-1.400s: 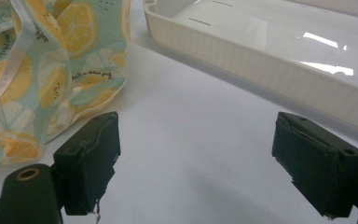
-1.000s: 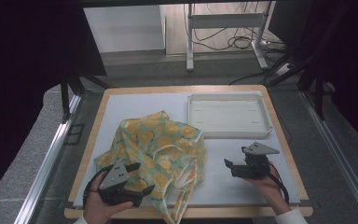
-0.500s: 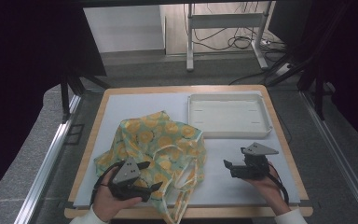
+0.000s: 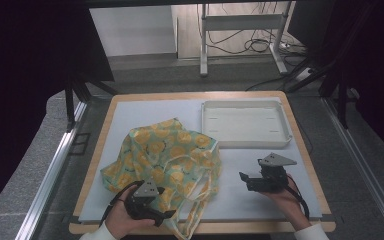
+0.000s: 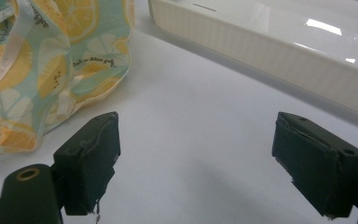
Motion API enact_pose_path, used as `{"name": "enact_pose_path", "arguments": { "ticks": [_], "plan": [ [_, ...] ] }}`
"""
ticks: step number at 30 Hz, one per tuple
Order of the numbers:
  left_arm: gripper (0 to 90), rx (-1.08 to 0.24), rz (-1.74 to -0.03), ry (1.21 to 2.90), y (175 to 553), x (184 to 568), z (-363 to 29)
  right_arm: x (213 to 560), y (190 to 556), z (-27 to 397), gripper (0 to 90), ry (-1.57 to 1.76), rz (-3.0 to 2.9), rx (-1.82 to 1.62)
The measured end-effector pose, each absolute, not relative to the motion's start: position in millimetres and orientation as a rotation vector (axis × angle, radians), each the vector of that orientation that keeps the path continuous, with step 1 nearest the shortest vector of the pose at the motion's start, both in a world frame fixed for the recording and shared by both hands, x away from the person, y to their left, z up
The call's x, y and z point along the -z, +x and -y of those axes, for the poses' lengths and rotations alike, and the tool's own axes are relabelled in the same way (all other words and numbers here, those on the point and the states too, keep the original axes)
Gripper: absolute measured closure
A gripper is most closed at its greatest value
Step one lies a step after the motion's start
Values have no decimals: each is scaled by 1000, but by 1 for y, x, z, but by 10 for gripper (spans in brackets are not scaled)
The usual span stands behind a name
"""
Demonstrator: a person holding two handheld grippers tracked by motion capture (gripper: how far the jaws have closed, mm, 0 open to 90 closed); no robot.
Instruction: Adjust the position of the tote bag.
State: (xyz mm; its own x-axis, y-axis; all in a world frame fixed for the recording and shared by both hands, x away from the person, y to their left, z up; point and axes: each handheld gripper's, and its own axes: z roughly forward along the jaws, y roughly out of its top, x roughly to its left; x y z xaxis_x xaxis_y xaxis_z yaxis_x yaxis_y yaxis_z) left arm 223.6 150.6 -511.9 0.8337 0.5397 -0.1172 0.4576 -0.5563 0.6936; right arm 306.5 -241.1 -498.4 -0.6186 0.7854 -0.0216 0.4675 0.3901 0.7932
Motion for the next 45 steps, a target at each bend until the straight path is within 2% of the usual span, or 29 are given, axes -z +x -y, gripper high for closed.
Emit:
{"name": "enact_pose_path", "arguments": {
  "ticks": [9, 10, 12, 17, 21, 23, 26, 34, 45],
  "plan": [
    [237, -131, -743, 2299, 228, 524, -152, 502, 308, 241, 151, 1085, -2280, -1075],
    [301, -146, -752, 2316, 229, 525, -152, 502, 308, 240, 152, 1086, -2281, -1071],
    [324, -177, -791, 2332, 231, 529, -150, 502, 308, 240, 152, 1086, -2280, -1072],
    [460, -186, -809, 2334, 233, 532, -155, 501, 308, 240, 152, 1079, -2279, -1069],
    [664, -178, -812, 2323, 234, 532, -158, 502, 308, 240, 152, 1083, -2278, -1070],
    [696, -165, -817, 2315, 235, 532, -158, 502, 308, 240, 152, 1083, -2277, -1070],
    [815, -150, -818, 2314, 235, 531, -160, 501, 308, 240, 152, 1078, -2277, -1066],
    [857, -162, -799, 2259, 230, 519, -168, 500, 307, 241, 152, 1074, -2262, -1082],
    [862, -191, -790, 2152, 209, 506, -188, 497, 306, 237, 170, 1024, -2260, -1145]
  ]
}}
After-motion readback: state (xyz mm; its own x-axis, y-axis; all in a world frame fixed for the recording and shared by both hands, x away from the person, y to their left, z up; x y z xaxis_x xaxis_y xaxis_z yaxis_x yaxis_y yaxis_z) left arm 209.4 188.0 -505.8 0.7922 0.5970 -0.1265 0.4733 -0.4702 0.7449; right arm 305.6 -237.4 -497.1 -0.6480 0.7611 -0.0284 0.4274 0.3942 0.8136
